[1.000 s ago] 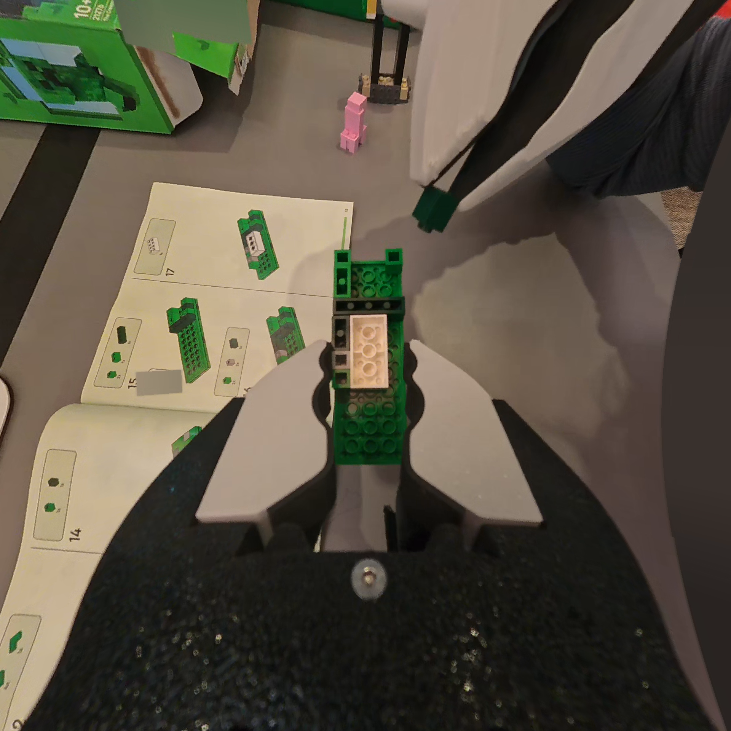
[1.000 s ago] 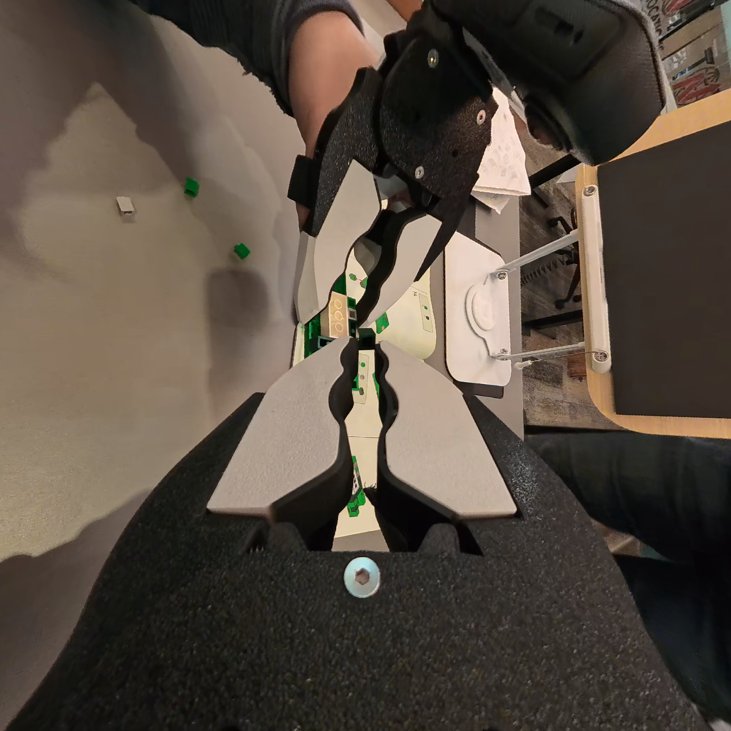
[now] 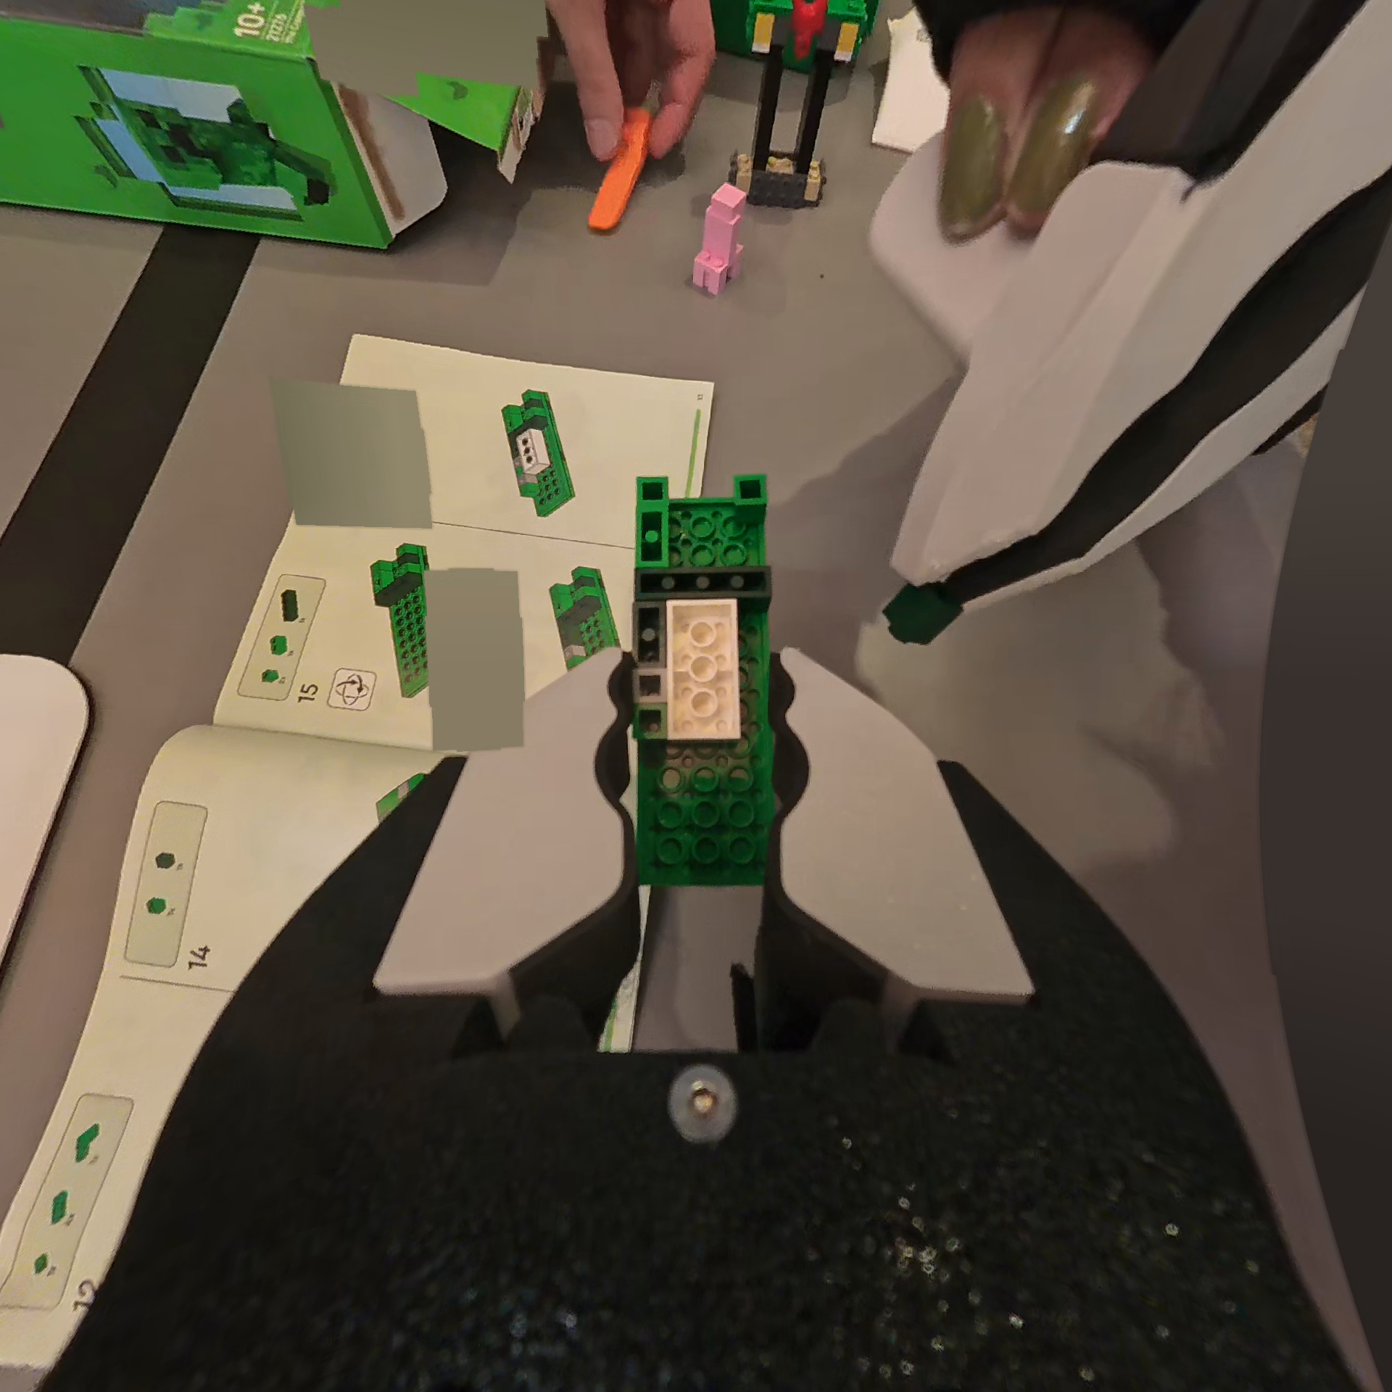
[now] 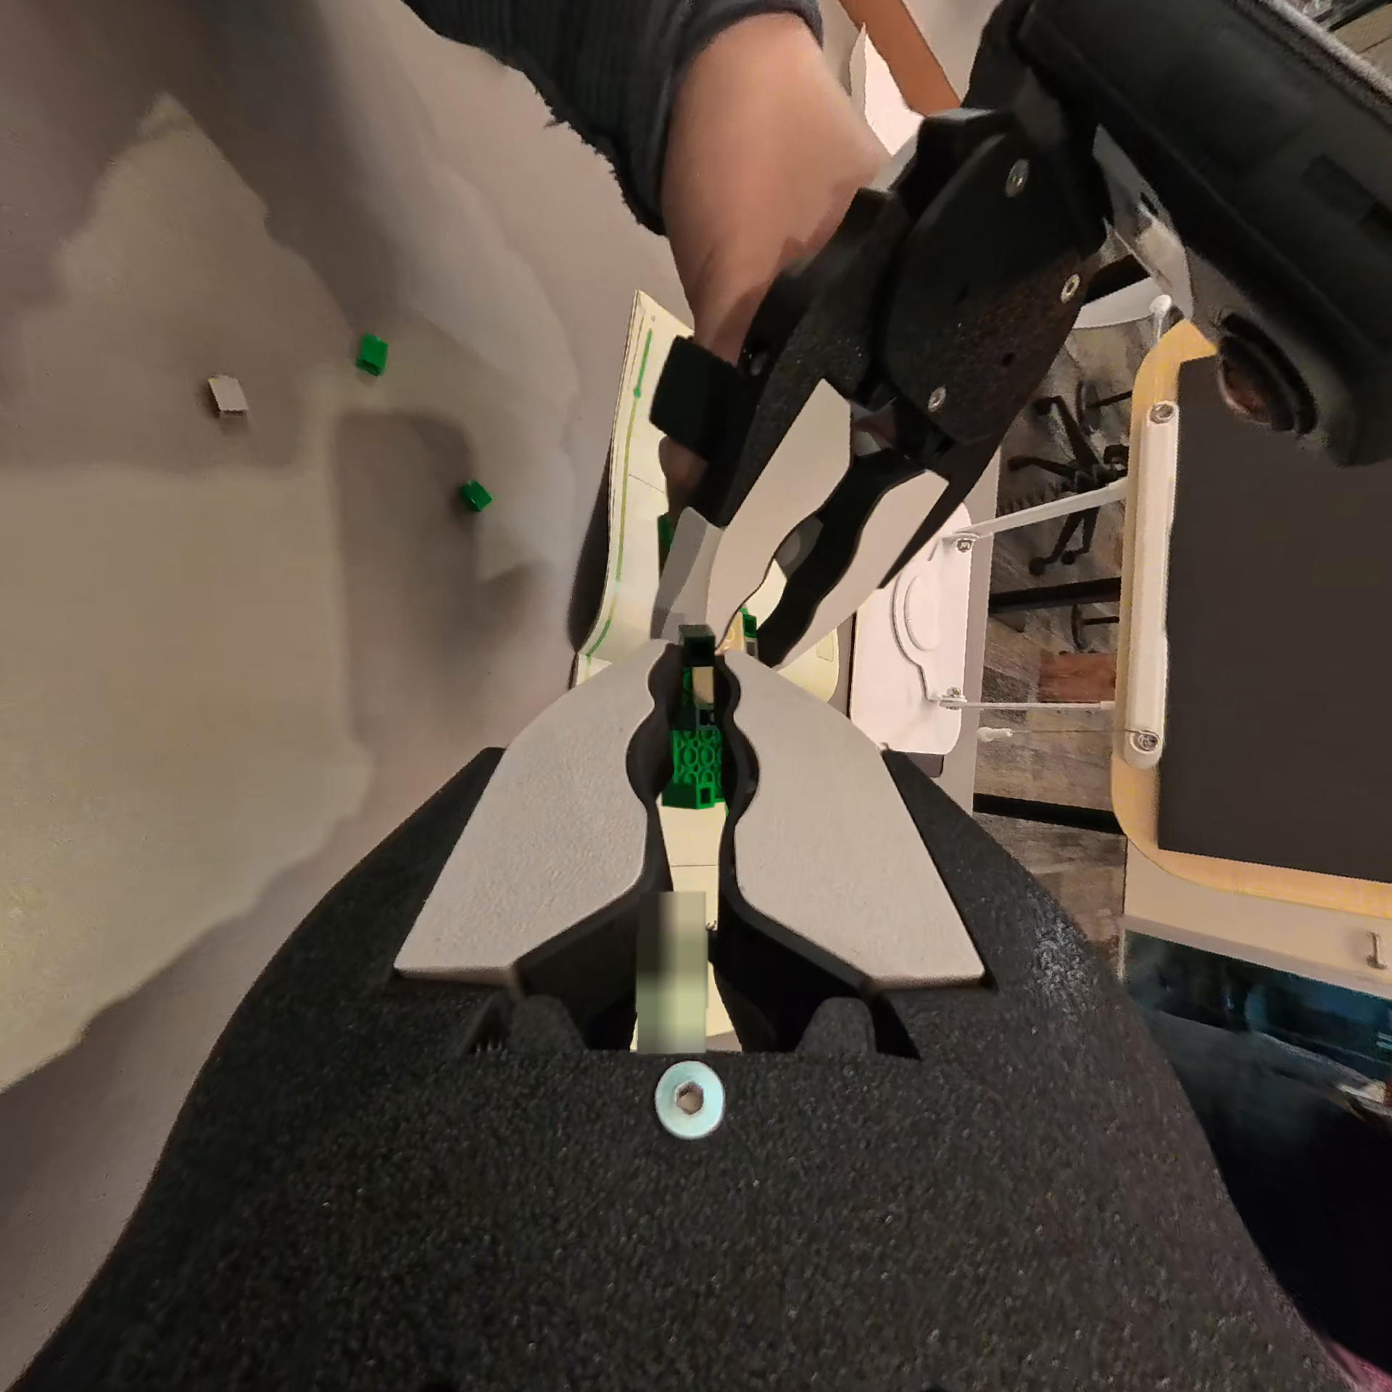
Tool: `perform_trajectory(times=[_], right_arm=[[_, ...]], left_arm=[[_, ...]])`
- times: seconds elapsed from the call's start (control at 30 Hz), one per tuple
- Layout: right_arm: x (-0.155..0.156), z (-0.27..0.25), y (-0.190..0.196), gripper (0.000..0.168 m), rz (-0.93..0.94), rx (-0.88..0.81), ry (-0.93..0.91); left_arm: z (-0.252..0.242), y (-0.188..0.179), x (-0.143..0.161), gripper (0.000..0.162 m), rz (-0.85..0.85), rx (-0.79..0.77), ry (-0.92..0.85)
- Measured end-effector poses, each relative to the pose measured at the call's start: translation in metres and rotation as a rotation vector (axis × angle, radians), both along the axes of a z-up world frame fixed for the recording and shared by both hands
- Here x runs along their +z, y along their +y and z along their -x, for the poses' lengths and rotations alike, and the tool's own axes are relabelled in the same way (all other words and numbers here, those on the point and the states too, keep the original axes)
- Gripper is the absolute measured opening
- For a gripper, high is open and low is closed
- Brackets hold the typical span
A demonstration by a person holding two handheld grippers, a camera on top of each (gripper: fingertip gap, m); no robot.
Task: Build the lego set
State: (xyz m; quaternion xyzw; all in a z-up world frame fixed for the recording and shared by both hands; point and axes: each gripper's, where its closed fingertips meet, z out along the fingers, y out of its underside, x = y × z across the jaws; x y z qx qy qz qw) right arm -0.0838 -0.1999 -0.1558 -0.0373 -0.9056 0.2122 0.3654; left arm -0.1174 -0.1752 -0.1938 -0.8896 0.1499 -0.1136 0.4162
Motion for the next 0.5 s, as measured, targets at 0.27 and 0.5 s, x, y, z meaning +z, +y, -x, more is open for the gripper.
perform_trajectory(times=[0.27,0.5], right_arm=[[-0.0015,-0.0002,-0.0017,0.007,-0.005,0.004,-0.001],[-0.0019,0.0003,-0.0015,0.008,-0.008,0.003,-0.002]], left_arm=[[-0.0020,-0.0005,-0.0008,0.034,0.007,-0.008,0.002],[-0.0029,-0.0010,-0.0005,0.034,0.009,-0.010,0.001]])
